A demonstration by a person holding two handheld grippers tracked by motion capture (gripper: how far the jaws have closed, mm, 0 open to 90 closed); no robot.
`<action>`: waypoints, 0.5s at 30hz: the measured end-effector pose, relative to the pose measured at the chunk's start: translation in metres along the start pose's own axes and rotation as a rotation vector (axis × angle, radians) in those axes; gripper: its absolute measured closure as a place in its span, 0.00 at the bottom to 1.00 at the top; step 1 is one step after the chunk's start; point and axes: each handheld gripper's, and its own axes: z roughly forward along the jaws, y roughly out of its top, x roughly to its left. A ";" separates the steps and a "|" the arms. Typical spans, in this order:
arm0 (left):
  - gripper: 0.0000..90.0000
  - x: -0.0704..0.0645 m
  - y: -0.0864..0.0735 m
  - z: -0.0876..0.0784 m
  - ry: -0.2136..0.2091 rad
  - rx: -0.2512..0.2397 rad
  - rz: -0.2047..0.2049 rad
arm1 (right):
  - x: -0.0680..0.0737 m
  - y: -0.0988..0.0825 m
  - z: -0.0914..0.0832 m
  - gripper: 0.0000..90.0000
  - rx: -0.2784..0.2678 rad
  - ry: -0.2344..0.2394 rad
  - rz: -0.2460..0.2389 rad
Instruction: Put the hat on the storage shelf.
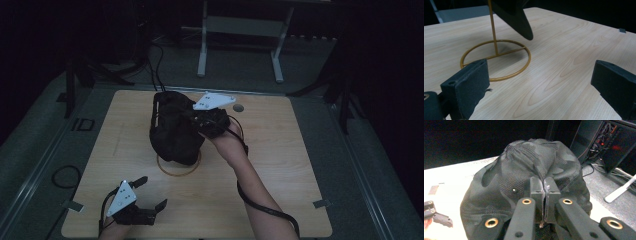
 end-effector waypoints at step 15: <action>0.03 -0.002 -0.001 0.002 -0.013 0.004 -0.006 | 0.004 -0.001 0.003 0.62 0.000 0.055 0.026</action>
